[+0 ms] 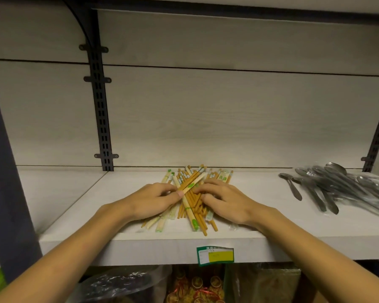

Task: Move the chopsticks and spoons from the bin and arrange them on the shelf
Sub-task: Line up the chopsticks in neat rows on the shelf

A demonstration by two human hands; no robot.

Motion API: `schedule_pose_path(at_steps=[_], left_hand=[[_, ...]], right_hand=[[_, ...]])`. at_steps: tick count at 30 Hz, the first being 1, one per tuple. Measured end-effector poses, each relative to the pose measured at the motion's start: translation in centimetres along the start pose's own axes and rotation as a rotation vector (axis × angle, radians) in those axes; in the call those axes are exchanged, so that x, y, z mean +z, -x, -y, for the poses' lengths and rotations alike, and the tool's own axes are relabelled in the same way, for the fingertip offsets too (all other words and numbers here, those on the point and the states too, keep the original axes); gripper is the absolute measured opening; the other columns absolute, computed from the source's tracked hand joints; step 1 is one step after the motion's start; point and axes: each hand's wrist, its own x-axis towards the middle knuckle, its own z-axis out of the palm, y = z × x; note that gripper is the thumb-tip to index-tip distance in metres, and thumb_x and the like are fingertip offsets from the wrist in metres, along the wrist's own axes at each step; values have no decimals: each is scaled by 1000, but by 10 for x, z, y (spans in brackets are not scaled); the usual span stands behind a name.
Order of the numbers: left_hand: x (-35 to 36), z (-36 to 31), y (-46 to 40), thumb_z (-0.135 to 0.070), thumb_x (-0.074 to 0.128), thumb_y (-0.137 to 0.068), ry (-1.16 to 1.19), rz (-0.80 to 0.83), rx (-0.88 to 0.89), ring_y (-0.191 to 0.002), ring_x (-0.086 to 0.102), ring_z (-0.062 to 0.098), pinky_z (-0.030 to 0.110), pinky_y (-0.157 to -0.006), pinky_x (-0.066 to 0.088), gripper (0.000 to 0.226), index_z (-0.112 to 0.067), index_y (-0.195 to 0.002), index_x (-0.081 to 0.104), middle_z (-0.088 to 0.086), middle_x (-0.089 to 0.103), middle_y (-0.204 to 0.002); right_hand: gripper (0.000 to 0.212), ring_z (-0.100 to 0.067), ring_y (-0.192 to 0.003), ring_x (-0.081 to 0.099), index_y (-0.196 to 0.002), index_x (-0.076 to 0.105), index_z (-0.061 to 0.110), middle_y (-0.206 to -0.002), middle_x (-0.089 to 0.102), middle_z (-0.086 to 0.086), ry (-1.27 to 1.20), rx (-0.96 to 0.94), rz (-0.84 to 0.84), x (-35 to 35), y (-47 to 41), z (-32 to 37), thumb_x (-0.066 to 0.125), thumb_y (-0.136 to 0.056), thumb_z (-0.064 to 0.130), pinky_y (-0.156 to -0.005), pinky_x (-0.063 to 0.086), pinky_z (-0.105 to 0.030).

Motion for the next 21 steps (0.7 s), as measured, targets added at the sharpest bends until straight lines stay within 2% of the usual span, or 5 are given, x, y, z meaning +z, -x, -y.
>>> schedule_pose_path(at_steps=[6,10,14,18,21], left_hand=[[2,-7,6,-45,40,-99,-13,-38,64,-116,50,7,23,-95,38,38,-33,-132,53,-11,56,-131],[5,-10,12,-39,44,-99,78,25,85,-118,46,3,21,-99,34,37,-35,-136,49,-22,48,-123],[13,-17,9,-50,43,-92,131,69,113,-139,30,5,31,-117,22,54,-37,-144,38,-16,36,-150],[16,-32,4,-31,42,-89,331,139,190,-130,41,-3,21,-108,31,49,-42,-136,49,-20,45,-142],[19,-34,0,-19,45,-77,455,136,197,-122,50,-2,25,-107,39,55,-36,-127,58,-14,56,-134]], right_hand=[[50,-10,-125,42,-124,59,35,-136,46,9,-58,6,-29,-4,1,-3,40,-81,53,-108,36,-38],[52,-14,-136,31,-142,40,39,-148,37,7,-30,26,6,-8,4,-11,44,-90,48,-110,25,-30],[59,-18,-141,25,-146,21,52,-153,29,2,-54,75,60,-6,1,-11,32,-88,54,-114,22,-36],[52,-23,-148,8,-141,23,60,-161,14,-2,30,116,68,-2,-3,-18,23,-90,71,-118,12,-47],[54,-22,-138,32,-136,40,50,-145,40,-1,42,94,35,-5,-2,-23,21,-90,71,-112,27,-42]])
